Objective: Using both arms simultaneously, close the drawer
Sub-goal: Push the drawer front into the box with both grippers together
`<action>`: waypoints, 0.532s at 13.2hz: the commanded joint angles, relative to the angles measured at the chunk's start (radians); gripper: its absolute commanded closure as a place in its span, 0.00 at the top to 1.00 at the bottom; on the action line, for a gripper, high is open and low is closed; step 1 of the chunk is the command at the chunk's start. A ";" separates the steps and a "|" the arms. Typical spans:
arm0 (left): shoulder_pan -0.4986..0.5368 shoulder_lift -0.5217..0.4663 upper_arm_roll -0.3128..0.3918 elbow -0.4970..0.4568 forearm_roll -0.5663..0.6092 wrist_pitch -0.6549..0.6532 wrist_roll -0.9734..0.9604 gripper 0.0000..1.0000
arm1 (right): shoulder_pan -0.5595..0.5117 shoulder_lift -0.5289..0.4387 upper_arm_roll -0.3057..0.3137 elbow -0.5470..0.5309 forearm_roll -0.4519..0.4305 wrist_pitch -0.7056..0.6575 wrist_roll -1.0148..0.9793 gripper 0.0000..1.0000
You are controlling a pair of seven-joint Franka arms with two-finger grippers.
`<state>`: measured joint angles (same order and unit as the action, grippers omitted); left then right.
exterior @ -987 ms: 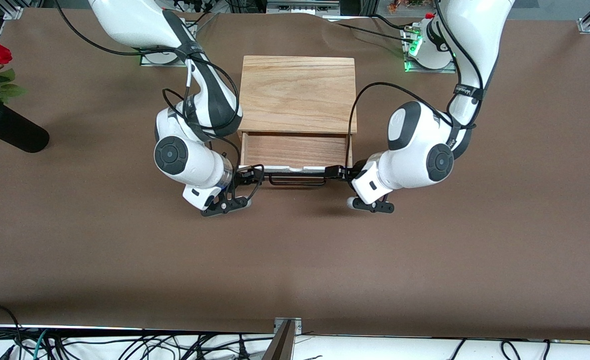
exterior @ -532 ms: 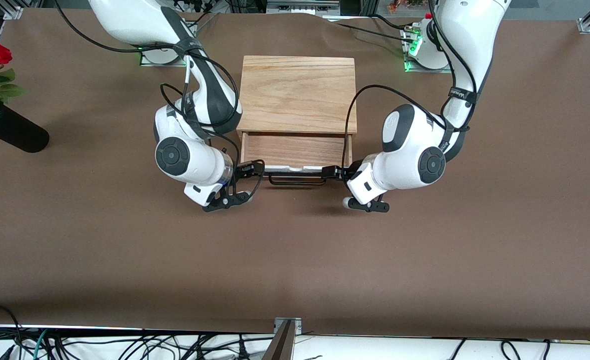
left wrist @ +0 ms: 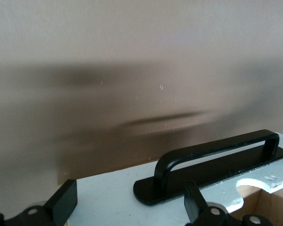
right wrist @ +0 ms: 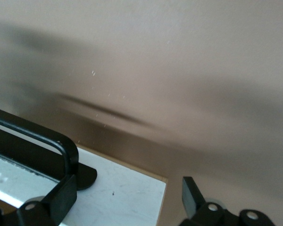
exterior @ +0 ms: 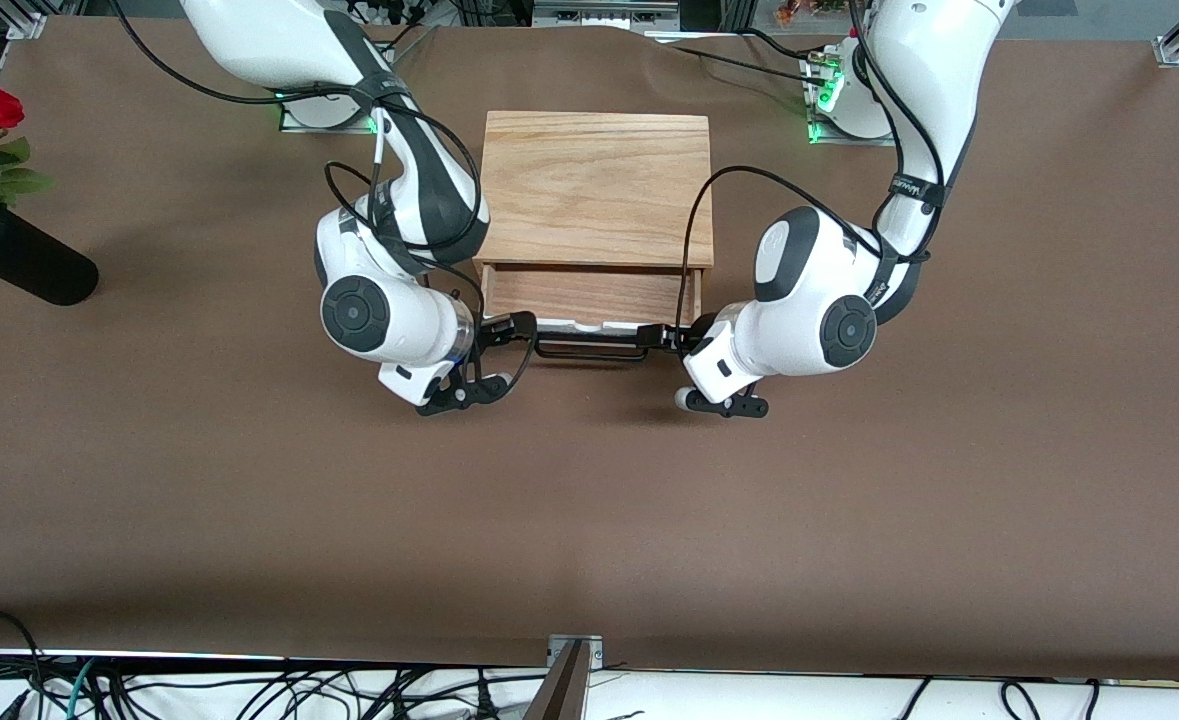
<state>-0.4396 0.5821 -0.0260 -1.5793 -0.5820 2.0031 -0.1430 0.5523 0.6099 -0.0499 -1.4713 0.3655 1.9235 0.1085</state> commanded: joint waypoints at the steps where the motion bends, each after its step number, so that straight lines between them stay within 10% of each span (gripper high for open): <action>1: -0.005 -0.008 0.015 -0.004 -0.005 -0.079 -0.017 1.00 | 0.009 -0.007 0.031 -0.004 0.027 -0.050 -0.010 1.00; 7: -0.005 -0.024 0.020 -0.005 0.037 -0.197 -0.020 1.00 | 0.018 -0.004 0.051 -0.004 0.027 -0.182 -0.012 1.00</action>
<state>-0.4388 0.5797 -0.0126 -1.5792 -0.5698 1.8508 -0.1500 0.5667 0.6108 -0.0107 -1.4718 0.3671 1.7974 0.1079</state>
